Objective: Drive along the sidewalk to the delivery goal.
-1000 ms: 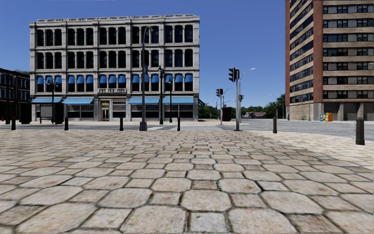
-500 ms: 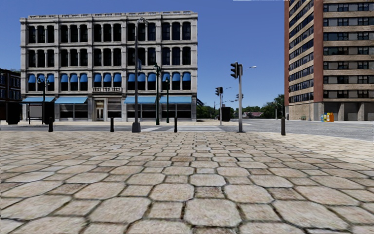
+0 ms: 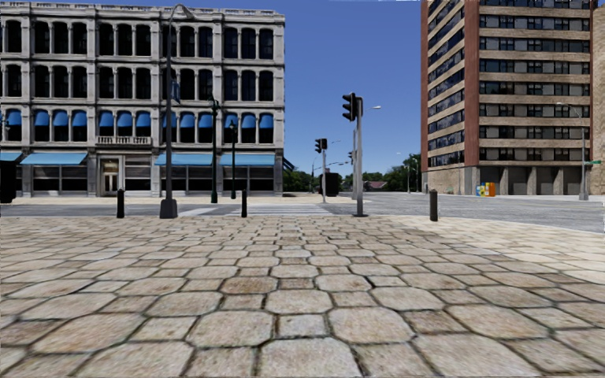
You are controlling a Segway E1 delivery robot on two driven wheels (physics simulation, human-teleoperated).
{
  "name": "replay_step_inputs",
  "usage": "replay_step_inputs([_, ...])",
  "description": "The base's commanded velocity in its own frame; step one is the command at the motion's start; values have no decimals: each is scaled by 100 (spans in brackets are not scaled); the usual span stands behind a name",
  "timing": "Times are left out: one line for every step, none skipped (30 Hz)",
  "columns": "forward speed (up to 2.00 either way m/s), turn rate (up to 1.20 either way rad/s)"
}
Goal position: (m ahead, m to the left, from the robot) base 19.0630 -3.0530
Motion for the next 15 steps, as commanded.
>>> replay_step_inputs([200, 0])
replay_step_inputs([200, 0])
replay_step_inputs([200, 0])
replay_step_inputs([200, 0])
replay_step_inputs([200, 0])
replay_step_inputs([200, 0])
replay_step_inputs([200, 0])
replay_step_inputs([200, 0])
replay_step_inputs([200, 0])
replay_step_inputs([200, 0])
replay_step_inputs([200, 0])
replay_step_inputs([200, 0])
replay_step_inputs([200, 0])
replay_step_inputs([200, 0])
replay_step_inputs([200, 0])
